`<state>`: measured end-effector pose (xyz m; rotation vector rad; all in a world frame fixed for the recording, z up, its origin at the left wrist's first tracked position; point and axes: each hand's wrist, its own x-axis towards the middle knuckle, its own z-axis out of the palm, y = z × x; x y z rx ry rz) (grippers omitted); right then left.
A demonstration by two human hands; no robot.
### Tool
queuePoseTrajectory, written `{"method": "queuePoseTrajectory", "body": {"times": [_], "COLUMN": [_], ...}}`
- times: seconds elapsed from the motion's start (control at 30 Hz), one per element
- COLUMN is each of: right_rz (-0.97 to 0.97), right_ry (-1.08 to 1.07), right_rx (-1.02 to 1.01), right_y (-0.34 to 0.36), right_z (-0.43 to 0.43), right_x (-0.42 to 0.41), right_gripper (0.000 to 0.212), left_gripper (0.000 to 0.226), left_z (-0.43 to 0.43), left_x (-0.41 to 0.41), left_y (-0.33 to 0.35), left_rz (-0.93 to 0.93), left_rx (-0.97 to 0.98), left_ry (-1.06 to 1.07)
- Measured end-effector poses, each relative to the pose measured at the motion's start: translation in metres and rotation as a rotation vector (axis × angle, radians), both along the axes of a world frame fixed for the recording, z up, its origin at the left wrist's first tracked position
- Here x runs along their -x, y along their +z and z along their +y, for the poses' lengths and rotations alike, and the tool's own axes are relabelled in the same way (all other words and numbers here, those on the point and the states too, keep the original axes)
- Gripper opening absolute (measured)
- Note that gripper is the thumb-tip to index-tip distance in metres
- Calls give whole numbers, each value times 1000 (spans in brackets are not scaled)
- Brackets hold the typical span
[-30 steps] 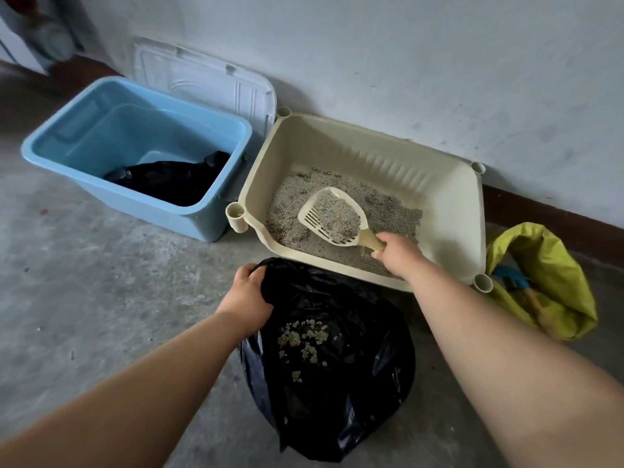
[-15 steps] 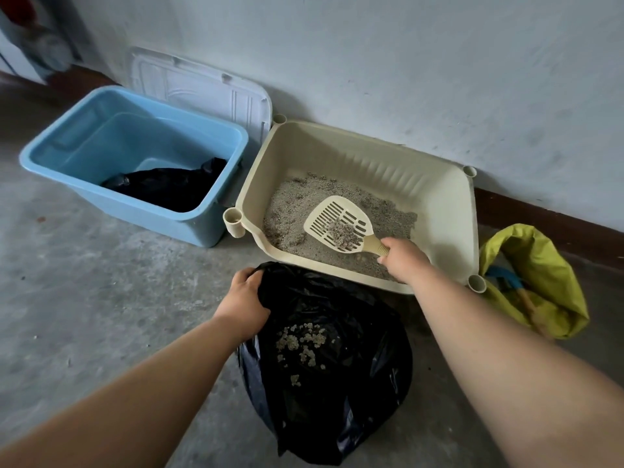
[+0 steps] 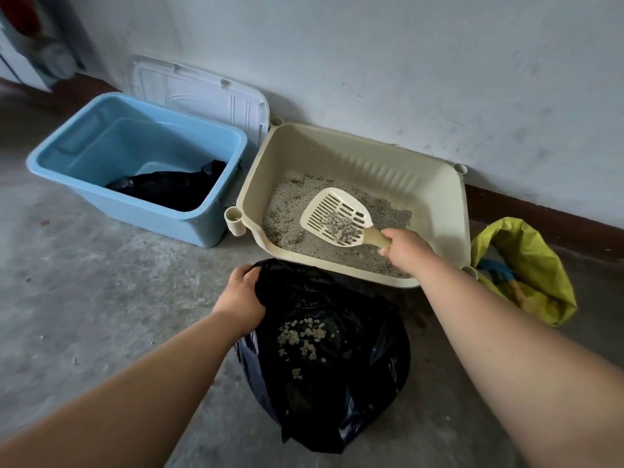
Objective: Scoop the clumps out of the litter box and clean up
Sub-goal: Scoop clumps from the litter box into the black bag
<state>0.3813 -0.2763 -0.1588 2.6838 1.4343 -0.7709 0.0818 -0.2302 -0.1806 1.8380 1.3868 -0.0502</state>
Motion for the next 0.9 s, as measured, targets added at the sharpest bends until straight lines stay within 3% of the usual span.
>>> {"method": "queuePoseTrajectory", "body": {"times": [0.2, 0.43, 0.53, 0.67, 0.9], "right_rz": [101, 121, -15, -219, -375], "right_ry": [39, 223, 389, 638, 605], "right_rx": [-99, 65, 26, -235, -370], "right_y": [29, 25, 17, 13, 17], "right_z": [-10, -45, -58, -66, -69], "right_x": [6, 24, 28, 28, 24], "right_gripper": [47, 57, 52, 43, 41], "left_gripper": [69, 71, 70, 66, 64], "left_z": [0, 4, 4, 3, 2], "left_x": [1, 9, 12, 15, 25], "left_y": [4, 0, 0, 0, -2], "left_rz": [-10, 9, 17, 16, 124], "left_rx": [-12, 1, 2, -6, 61], "left_ry": [5, 48, 52, 50, -28]}}
